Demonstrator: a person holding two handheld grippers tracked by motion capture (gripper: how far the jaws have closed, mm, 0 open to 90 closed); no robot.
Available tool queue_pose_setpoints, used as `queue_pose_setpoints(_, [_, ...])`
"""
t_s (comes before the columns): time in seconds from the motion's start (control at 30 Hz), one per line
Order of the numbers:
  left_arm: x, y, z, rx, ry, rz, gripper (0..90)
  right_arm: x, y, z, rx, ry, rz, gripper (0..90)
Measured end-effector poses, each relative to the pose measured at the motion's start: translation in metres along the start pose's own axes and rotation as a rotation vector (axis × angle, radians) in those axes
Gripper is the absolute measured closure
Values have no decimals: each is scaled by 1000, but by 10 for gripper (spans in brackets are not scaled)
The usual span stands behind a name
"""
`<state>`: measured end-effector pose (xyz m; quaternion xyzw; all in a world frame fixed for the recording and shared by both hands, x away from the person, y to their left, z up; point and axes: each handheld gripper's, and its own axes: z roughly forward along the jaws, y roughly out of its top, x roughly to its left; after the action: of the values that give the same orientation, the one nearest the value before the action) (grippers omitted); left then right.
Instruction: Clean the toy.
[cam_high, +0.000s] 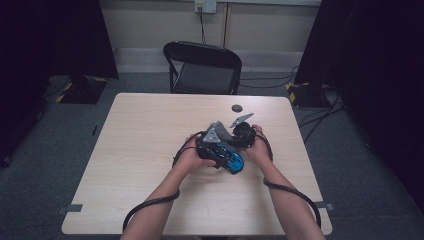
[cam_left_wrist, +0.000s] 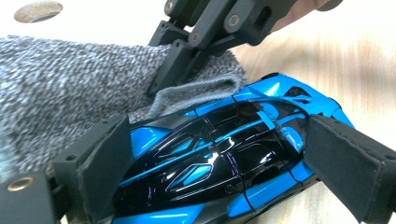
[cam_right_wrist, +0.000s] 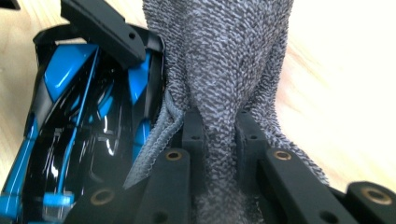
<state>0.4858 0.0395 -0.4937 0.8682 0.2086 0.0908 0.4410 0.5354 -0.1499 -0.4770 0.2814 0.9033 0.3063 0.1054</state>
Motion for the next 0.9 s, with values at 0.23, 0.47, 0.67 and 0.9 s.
queue_pose_setpoints(0.23, [0, 0, -1, 2, 2, 2, 80, -2, -10, -7, -5, 8, 16, 779])
queue_pose_setpoints(0.47, [1, 0, 0, 2, 1, 2, 81, -1, -19, -15, -3, 9, 18, 778])
queue_pose_setpoints(0.67, [0, 0, 0, 4, 0, 3, 81, 0, -25, -20, -1, 7, 23, 778])
queue_pose_setpoints(0.9, [0, 0, -1, 5, 0, 2, 82, -1, -35, -28, -2, 13, 19, 777])
